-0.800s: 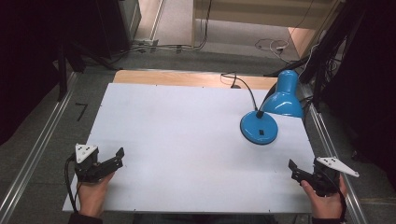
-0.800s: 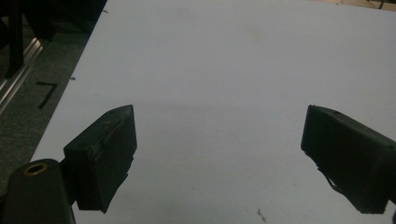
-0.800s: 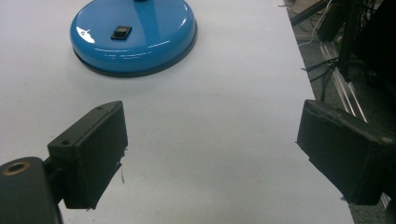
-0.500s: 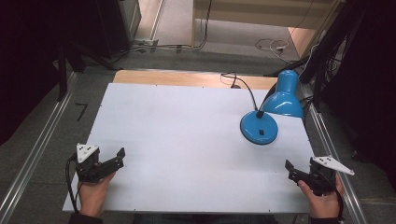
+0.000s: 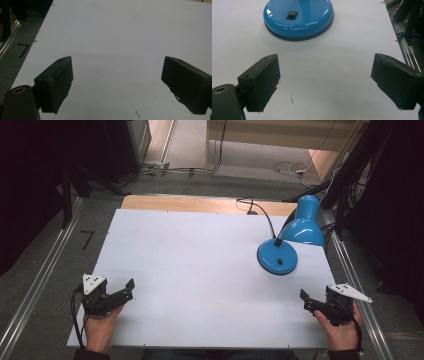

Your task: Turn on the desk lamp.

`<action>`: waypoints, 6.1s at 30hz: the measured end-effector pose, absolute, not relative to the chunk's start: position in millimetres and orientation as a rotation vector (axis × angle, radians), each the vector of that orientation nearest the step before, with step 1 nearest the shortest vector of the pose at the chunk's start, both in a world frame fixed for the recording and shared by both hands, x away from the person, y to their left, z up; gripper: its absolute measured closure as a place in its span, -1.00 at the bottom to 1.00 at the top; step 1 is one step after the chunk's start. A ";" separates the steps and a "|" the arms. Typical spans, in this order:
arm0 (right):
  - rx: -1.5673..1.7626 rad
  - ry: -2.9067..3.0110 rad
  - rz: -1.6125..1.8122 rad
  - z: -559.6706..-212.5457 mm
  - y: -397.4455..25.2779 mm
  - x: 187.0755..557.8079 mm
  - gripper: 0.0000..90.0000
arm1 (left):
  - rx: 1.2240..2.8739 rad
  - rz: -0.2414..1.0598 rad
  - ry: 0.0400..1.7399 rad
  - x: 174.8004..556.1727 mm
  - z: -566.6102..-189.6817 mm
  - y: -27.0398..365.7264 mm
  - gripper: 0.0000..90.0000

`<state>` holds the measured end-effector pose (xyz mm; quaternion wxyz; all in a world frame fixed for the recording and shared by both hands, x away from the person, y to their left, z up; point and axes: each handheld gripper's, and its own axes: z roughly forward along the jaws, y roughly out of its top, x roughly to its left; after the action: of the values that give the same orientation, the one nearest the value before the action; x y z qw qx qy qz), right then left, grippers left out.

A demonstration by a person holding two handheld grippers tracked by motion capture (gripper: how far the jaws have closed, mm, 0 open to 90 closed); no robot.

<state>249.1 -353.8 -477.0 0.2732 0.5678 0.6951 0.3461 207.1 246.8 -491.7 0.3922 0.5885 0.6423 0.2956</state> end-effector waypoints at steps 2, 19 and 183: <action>1.520 1.876 0.930 -477.0 -351.2 250.8 -0.84 | 1.498 0.748 1.632 207.3 -491.8 246.7 -0.76; 1.517 1.870 0.943 -476.3 -344.8 264.5 -0.79 | 1.503 0.750 1.628 208.1 -492.2 245.3 -0.76; 1.408 1.905 1.006 -498.7 -288.3 350.5 0.95 | 1.500 0.736 1.634 207.8 -492.8 247.2 -0.76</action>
<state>350.5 -288.3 -498.7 0.2801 0.5250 0.7107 0.3752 207.8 247.2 -492.8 0.3917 0.5907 0.6432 0.2898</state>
